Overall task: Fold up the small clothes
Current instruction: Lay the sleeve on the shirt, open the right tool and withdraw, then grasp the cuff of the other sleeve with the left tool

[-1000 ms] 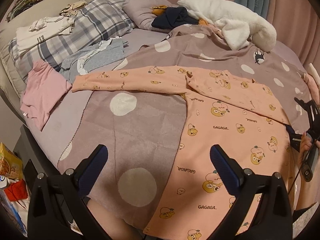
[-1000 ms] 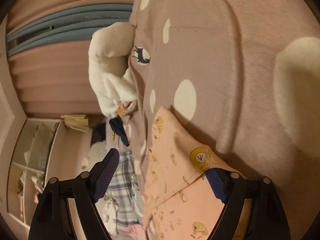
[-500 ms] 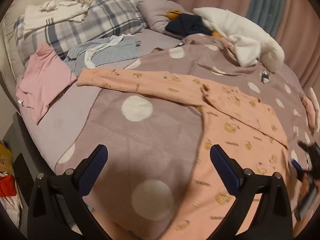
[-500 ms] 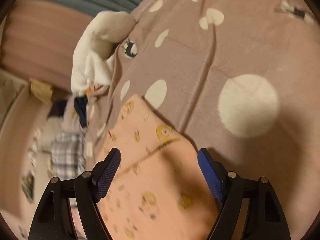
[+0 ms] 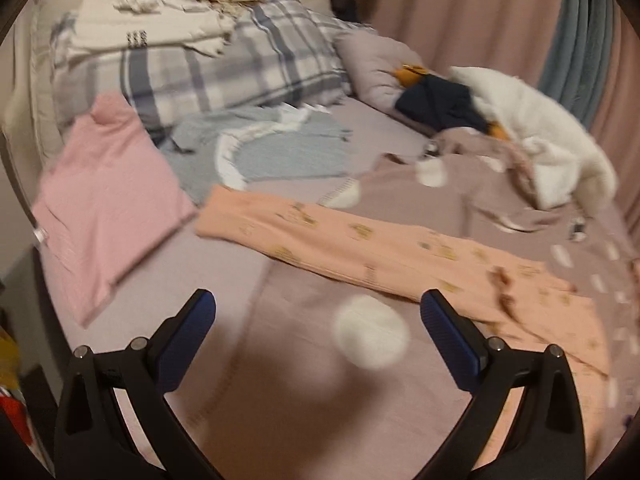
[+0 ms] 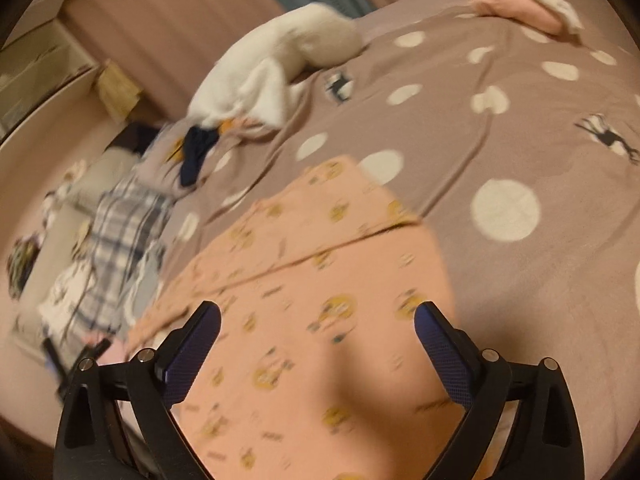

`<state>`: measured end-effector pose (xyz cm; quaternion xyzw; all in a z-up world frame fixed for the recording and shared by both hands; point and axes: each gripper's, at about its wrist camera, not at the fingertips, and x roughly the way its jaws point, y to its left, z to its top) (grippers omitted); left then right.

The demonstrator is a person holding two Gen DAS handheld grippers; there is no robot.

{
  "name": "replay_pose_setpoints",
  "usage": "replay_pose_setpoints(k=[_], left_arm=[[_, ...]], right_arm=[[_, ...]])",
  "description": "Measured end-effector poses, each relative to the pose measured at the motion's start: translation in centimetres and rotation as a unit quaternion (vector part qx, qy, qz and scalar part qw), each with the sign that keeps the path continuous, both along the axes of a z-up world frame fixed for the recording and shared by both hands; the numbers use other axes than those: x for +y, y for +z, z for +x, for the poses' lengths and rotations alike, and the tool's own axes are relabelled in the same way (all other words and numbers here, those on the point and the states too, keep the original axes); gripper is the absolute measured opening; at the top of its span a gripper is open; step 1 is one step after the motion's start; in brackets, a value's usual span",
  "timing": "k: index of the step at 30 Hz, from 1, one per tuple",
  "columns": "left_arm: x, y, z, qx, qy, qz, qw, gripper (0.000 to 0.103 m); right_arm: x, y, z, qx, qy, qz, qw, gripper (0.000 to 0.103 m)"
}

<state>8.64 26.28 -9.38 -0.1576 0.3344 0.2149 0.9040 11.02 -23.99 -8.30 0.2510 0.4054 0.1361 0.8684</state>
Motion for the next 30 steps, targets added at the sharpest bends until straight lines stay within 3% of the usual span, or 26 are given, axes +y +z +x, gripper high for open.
replay_pose_setpoints(k=[3,9,10,13,14,17,23,27,30], left_arm=[[2.5,-0.9,1.2,0.003,0.001,-0.025,0.9997,0.102],[7.8,-3.4,3.6,0.009,-0.001,-0.140,0.9901,0.102],[8.8,-3.9,3.9,0.004,-0.005,-0.174,0.9848,0.102],[11.7,-5.6,4.4,-0.018,-0.008,-0.285,0.9584,0.102],[12.7,-6.3,4.5,-0.023,-0.012,-0.327,0.9447,0.102],[14.0,-7.4,4.3,-0.048,-0.005,-0.390,0.9194,0.102],[16.1,-7.9,4.0,-0.093,0.004,-0.457,0.8848,0.102],[17.9,-7.6,4.5,-0.109,0.021,-0.457,0.8823,0.102],[19.1,-8.0,5.0,-0.126,0.032,-0.476,0.8695,0.100]], right_arm=[[0.5,-0.1,-0.5,0.001,0.000,-0.014,1.000,0.099],[0.2,-1.1,0.4,0.034,-0.049,-0.079,0.995,0.100],[0.1,-1.2,0.5,0.039,-0.051,-0.079,0.995,0.100],[0.1,-1.7,0.6,0.051,-0.054,-0.074,0.994,0.100],[0.3,-1.8,0.7,0.053,-0.055,-0.076,0.994,0.100],[1.1,-2.2,0.9,0.061,-0.052,-0.094,0.992,0.100],[3.2,-3.4,1.6,0.084,-0.024,-0.108,0.990,0.100],[4.5,-3.6,1.6,0.085,-0.009,-0.141,0.986,0.100],[5.3,-3.5,1.6,0.079,-0.004,-0.182,0.980,0.100]])
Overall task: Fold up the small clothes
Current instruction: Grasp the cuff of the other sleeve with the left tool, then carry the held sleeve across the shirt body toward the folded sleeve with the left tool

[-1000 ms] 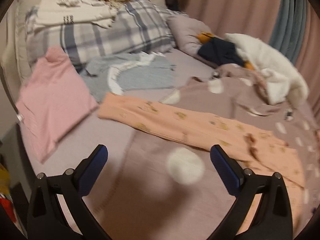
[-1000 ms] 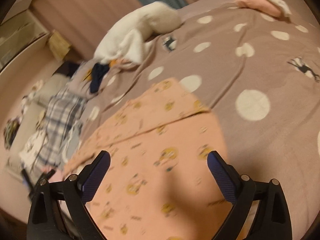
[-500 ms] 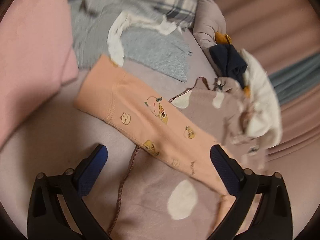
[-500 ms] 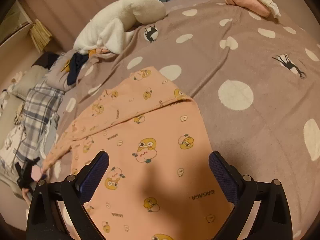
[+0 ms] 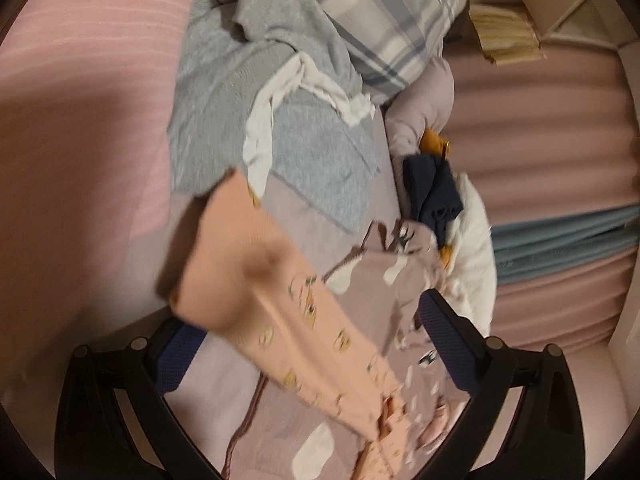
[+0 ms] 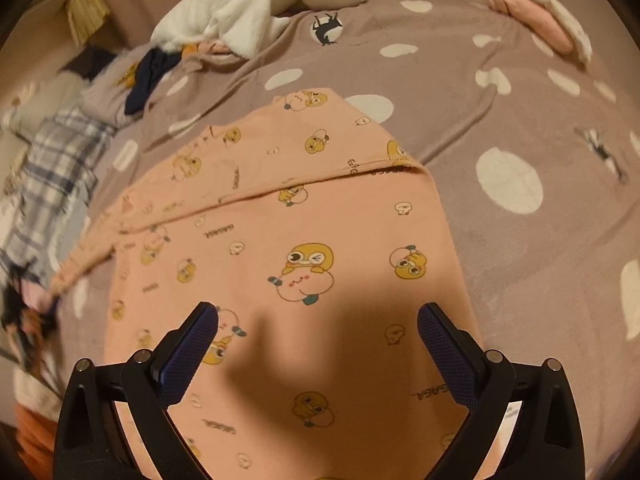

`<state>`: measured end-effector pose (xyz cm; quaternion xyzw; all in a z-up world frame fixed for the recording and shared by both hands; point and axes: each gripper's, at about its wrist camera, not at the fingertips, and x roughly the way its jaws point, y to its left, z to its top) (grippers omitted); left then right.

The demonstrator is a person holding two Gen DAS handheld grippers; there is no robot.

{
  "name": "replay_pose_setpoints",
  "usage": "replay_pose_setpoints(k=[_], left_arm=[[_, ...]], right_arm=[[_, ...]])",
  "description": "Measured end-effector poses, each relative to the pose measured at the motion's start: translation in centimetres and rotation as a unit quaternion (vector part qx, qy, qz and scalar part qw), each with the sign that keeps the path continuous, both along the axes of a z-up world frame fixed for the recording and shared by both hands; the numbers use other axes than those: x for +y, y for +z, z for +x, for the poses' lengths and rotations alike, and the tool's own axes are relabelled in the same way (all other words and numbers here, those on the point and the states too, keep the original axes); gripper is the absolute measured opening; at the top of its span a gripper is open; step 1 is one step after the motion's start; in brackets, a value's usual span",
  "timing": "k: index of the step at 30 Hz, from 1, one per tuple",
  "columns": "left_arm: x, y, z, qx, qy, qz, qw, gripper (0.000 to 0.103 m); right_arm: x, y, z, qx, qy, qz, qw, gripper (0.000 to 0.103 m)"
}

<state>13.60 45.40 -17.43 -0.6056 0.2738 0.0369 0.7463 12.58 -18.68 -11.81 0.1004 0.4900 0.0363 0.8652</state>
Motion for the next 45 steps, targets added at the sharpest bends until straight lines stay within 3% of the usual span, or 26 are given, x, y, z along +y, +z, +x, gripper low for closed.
replay_pose_setpoints(k=[2,4,6,8,11,13,14,15,20,24,29,37,41,45], left_arm=[[0.6,0.0,-0.2,-0.008,0.010,-0.011,0.9999,0.096],[0.8,0.2,-0.3,-0.003,0.005,0.007,1.0000,0.087],[0.5,0.3,-0.3,0.028,-0.001,0.051,0.9983,0.064],[0.0,0.3,0.0,0.063,-0.002,0.095,0.9934,0.049],[-0.2,0.3,0.6,0.085,0.010,0.120,0.9890,0.039],[-0.1,0.2,0.8,0.105,0.024,0.125,0.9863,0.026],[-0.1,0.2,1.1,0.126,0.033,0.136,0.9821,0.013],[-0.3,0.2,1.3,0.141,0.036,0.149,0.9782,0.008],[-1.1,1.3,1.7,0.163,0.042,0.187,0.9677,0.005],[-1.5,2.7,1.7,0.151,0.044,0.189,0.9692,0.005],[-4.0,5.2,2.5,0.155,0.032,0.243,0.9570,0.005],[-8.1,7.5,3.7,0.136,-0.008,0.257,0.9568,0.005],[-10.2,8.5,4.3,0.135,-0.026,0.282,0.9496,0.005],[-11.8,9.1,4.8,0.122,-0.050,0.278,0.9516,0.005]], right_arm=[[0.4,0.0,0.0,-0.002,0.006,-0.018,1.000,0.100],[0.7,-0.2,0.0,0.001,0.013,-0.024,1.000,0.100],[0.8,-0.5,0.2,0.008,0.012,-0.026,1.000,0.100],[0.9,-0.8,0.4,0.012,0.008,-0.024,1.000,0.100],[1.1,-1.4,0.6,0.025,0.007,-0.015,1.000,0.100],[1.5,-1.7,0.5,0.034,0.012,-0.019,0.999,0.100],[1.6,-1.9,0.5,0.036,0.015,-0.023,0.999,0.100],[1.7,-1.9,0.4,0.037,0.016,-0.026,0.999,0.100],[1.3,-1.7,0.0,0.036,0.014,-0.037,0.999,0.100],[0.1,-1.3,-0.4,0.029,0.001,-0.031,0.999,0.100],[-1.2,-1.1,-1.0,0.026,-0.014,-0.005,1.000,0.100],[-1.5,0.1,-2.1,0.008,-0.002,0.004,1.000,0.100],[-1.8,0.6,-2.4,-0.001,-0.005,0.006,1.000,0.100],[-2.0,0.8,-2.8,-0.004,-0.001,0.006,1.000,0.100]])
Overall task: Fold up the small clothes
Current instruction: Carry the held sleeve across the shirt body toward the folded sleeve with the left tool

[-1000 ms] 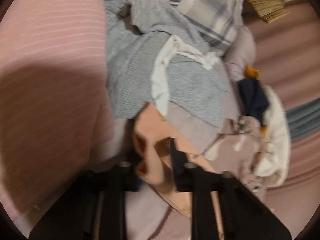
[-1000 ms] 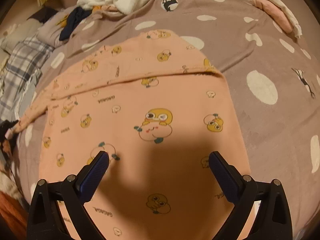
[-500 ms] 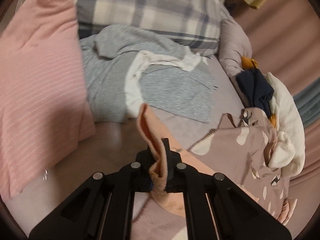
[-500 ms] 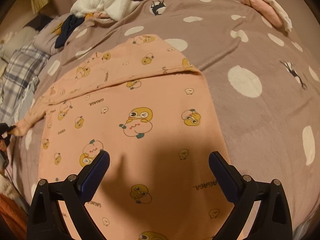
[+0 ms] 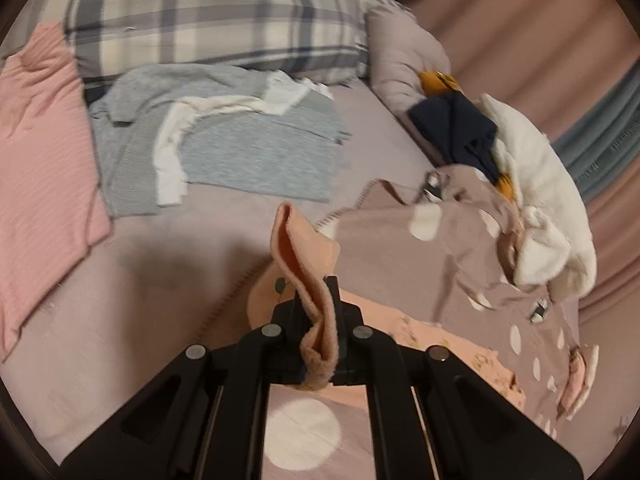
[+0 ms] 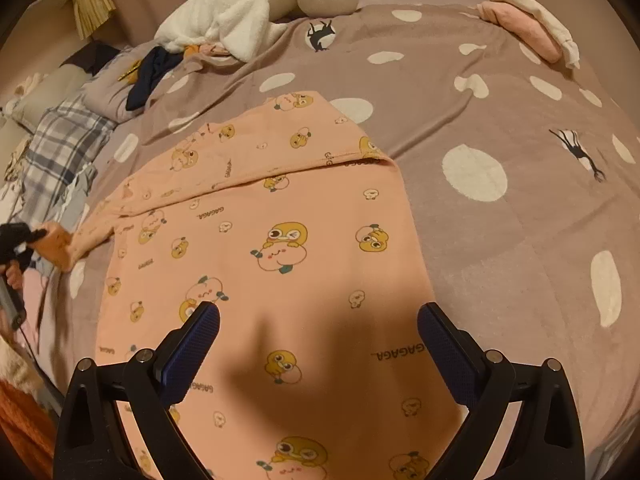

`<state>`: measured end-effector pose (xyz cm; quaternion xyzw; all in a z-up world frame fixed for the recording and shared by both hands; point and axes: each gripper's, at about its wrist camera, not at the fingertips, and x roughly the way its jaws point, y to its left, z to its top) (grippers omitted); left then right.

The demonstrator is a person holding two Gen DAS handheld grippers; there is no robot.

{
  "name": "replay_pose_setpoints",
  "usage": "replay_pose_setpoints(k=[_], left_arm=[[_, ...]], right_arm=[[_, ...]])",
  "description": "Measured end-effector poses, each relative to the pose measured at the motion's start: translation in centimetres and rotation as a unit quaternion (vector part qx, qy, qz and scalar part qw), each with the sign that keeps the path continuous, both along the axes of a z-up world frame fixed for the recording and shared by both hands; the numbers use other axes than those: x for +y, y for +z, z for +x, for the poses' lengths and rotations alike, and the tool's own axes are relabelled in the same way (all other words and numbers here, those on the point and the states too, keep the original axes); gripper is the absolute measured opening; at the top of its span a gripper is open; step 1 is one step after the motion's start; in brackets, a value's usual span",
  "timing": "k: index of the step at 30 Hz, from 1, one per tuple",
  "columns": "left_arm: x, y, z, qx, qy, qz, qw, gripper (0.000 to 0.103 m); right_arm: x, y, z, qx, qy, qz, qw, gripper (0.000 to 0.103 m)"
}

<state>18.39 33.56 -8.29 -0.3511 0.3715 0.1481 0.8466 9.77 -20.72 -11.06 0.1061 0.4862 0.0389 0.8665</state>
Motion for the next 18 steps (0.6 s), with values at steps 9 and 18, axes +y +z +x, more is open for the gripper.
replay_pose_setpoints(k=[9,18], left_arm=[[-5.4,1.5,0.8,0.000,-0.045,0.031,0.9985,0.005],[-12.8,2.1,1.8,0.004,-0.126,0.061,0.9902,0.005]], right_arm=[[-1.0,0.1,-0.1,-0.017,-0.002,0.034,0.999,0.100],[-0.4,0.7,-0.3,-0.043,0.010,0.039,0.998,0.100]])
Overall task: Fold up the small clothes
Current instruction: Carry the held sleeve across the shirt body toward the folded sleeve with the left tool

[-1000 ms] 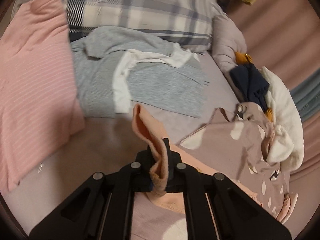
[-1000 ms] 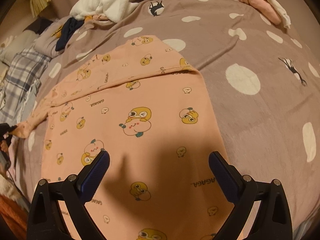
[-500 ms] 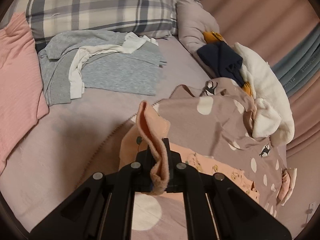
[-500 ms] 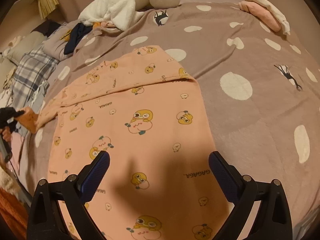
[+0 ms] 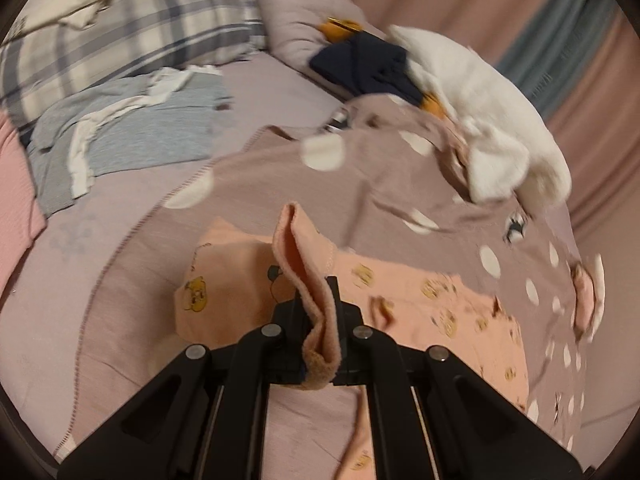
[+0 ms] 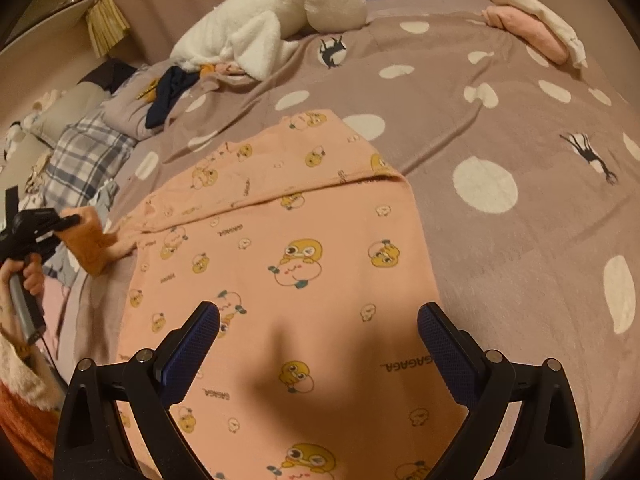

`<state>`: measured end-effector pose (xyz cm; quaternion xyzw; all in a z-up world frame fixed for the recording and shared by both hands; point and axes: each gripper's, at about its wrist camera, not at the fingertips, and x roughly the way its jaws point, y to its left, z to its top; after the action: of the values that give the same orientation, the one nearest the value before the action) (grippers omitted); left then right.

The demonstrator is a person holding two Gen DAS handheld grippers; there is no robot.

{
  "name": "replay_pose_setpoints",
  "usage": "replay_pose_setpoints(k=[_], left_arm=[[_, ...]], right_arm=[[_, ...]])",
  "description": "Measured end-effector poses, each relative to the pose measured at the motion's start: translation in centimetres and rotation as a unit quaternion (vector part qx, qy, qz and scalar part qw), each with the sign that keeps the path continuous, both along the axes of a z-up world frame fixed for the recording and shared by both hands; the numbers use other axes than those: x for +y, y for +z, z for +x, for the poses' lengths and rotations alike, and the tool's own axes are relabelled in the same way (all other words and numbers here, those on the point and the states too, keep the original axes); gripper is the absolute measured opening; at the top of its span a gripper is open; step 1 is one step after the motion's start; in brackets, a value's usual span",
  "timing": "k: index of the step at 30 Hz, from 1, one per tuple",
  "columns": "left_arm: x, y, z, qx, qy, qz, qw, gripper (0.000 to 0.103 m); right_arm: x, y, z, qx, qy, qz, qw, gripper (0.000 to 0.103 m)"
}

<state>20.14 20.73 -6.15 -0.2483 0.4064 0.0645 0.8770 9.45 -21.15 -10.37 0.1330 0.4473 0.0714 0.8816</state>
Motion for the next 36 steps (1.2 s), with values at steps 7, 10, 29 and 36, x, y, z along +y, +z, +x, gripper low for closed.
replay_pose_setpoints(k=[7,10,29,36], left_arm=[[-5.0,-0.2,0.3,0.008,-0.054,0.006,0.9985,0.005],[-6.3,-0.1,0.3,0.007,-0.068,0.006,0.9976,0.005],[-13.4,0.6,4.7,-0.008,-0.081,-0.078,0.9936,0.005],[-18.9,0.1,6.3,-0.003,-0.115,-0.068,0.9910,0.005]], right_arm=[[0.3,0.7,-0.2,-0.023,0.007,-0.020,1.000,0.100],[0.5,1.0,-0.5,-0.031,0.014,-0.026,0.999,0.100],[-1.0,0.0,-1.6,-0.024,0.026,-0.019,0.999,0.100],[-2.8,-0.3,-1.8,-0.020,0.013,-0.020,1.000,0.100]])
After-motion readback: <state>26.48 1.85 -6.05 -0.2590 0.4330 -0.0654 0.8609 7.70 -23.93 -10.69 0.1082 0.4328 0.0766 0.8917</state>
